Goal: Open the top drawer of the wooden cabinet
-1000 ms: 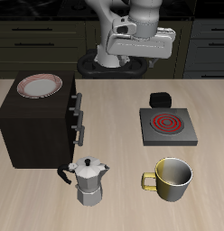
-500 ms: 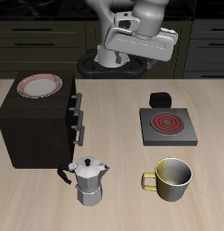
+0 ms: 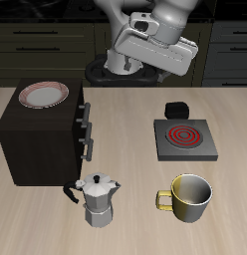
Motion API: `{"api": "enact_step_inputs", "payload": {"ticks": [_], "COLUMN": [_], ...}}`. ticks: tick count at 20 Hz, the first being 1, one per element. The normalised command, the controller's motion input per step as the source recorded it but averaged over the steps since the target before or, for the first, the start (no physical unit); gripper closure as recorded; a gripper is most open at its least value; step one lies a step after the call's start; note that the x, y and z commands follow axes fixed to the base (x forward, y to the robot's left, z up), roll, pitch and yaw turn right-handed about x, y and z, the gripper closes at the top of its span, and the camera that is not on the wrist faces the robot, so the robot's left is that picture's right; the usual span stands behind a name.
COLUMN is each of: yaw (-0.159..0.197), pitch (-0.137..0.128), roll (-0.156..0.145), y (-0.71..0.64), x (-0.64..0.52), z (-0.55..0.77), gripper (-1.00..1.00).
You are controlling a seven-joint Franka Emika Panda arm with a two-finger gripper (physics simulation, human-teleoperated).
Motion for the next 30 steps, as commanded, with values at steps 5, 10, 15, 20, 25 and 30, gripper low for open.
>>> {"api": "enact_step_inputs", "payload": {"ticks": [5, 10, 15, 20, 25, 30], "yaw": [0.01, 0.023, 0.058, 0.044, 0.025, -0.009], "pitch": [0.003, -0.021, -0.014, -0.014, 0.017, 0.038], "roll": [-0.172, -0.209, -0.138, -0.137, -0.022, -0.049], "y": [-0.19, -0.31, -0.1, 0.02, 0.03, -0.08], "x": [0.17, 0.11, 0.06, 0.02, 0.0, -0.05], "z": [-0.03, -0.1, -0.21, -0.35, -0.28, -0.23], "gripper": [-1.0, -1.0, -1.0, -1.0, -1.0, -1.0]}}
